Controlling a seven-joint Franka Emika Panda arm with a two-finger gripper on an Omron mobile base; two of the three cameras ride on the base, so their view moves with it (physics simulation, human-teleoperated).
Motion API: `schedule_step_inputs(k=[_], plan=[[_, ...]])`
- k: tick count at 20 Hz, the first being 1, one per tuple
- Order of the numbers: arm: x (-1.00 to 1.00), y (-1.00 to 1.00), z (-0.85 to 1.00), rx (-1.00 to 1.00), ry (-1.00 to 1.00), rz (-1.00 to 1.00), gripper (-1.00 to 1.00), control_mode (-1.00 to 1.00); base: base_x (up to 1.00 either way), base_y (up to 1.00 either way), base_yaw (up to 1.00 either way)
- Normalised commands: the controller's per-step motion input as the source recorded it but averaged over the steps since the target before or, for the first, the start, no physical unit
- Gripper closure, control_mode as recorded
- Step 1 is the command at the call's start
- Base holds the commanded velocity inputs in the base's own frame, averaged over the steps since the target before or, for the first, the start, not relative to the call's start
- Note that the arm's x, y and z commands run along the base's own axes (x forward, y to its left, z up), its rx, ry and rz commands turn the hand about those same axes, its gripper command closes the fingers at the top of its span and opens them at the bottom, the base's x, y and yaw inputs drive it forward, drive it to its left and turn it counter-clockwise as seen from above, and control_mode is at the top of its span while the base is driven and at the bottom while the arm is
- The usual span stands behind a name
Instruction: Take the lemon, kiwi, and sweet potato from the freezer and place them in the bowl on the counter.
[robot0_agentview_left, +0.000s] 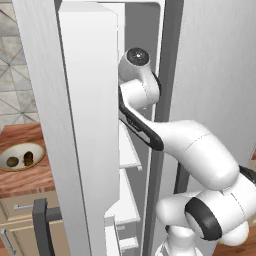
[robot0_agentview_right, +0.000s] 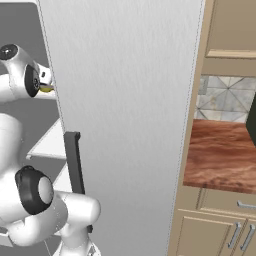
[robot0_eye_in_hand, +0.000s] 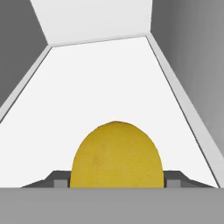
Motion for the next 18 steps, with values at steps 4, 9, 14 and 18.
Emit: schedule_step_inputs(k=[4,9,14,18], plan=[[-0.77,-0.08,0.14,0.00,0.03,0.03,1.00,-1.00,0.00,0.00,0.00],[-0.97,-0.28,0.19,0.00,0.02,0.03,1.00,-1.00,0.00,0.00,0.00],[-1.00,-0.45,0.15,0.00,0.00,0.00,1.00,-1.00,0.00,0.00,0.00],[-1.00,-0.69,0.15,0.00,0.03,0.01,1.00,-1.00,0.00,0.00,0.00]])
